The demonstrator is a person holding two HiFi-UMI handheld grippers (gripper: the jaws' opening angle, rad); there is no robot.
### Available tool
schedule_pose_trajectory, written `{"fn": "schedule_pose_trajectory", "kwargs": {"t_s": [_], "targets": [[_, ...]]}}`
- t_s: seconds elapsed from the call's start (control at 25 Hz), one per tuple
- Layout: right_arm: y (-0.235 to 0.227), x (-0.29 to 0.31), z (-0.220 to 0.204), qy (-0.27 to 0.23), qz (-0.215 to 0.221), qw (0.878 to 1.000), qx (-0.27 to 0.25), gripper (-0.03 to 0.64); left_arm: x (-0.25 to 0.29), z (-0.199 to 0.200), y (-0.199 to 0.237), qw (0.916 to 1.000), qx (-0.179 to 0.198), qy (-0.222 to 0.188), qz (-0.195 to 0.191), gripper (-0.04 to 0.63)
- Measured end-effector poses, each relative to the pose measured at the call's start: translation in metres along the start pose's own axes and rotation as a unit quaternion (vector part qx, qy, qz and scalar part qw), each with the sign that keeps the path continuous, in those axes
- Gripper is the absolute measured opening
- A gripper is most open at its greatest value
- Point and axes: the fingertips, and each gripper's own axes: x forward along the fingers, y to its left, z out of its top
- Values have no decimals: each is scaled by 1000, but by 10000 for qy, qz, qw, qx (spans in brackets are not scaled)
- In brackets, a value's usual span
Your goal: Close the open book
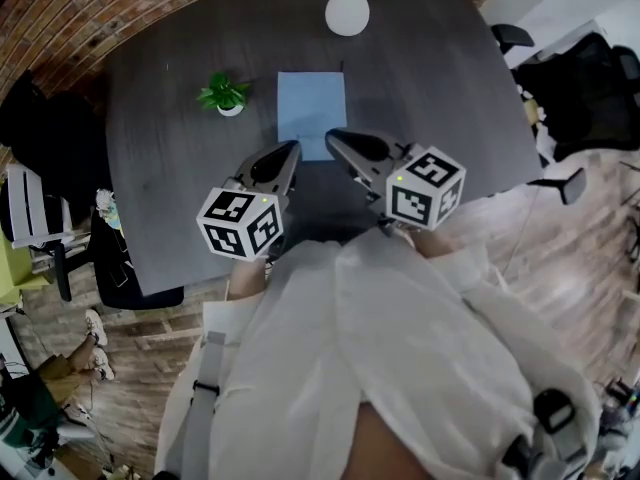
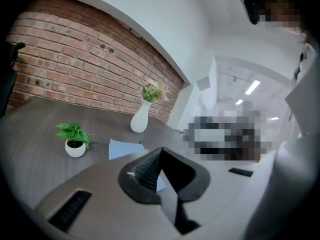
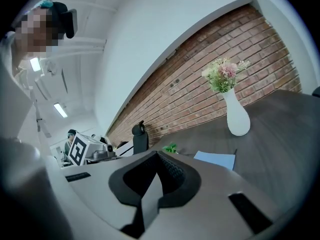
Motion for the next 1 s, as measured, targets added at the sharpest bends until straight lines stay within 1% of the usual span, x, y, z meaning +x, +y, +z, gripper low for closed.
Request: {"fn": "schedule_pose_trajectory", "kwargs": {"t_s": [0.12, 0.2, 0.36, 0.48, 0.6, 0.8, 1.0], "targets": [[-1, 1, -6, 90, -40, 9999, -95, 5, 0, 2, -2, 9996, -204, -101, -167, 5], [-2, 3, -10, 145, -63, 9998, -106, 5, 0, 1, -1, 9995, -250, -79, -178, 5], [-2, 6, -15, 208, -54, 9998, 11, 5, 3, -10, 2, 9996, -170, 188, -85, 5], [-3, 8, -20, 303, -73, 9995, 0, 5, 5, -19, 2, 9992, -216, 337, -73, 5], [-7, 8, -25, 416, -150, 9990, 5, 5, 6, -25, 6, 9987, -242, 455, 15, 5], [-16, 8, -33, 570, -378, 9976, 51, 5, 5, -31, 19, 9972, -165, 639, 362, 5], [-21, 7, -32, 529, -500, 9973, -33, 5, 7, -38, 21, 9958, -138, 798, 436, 5]]}}
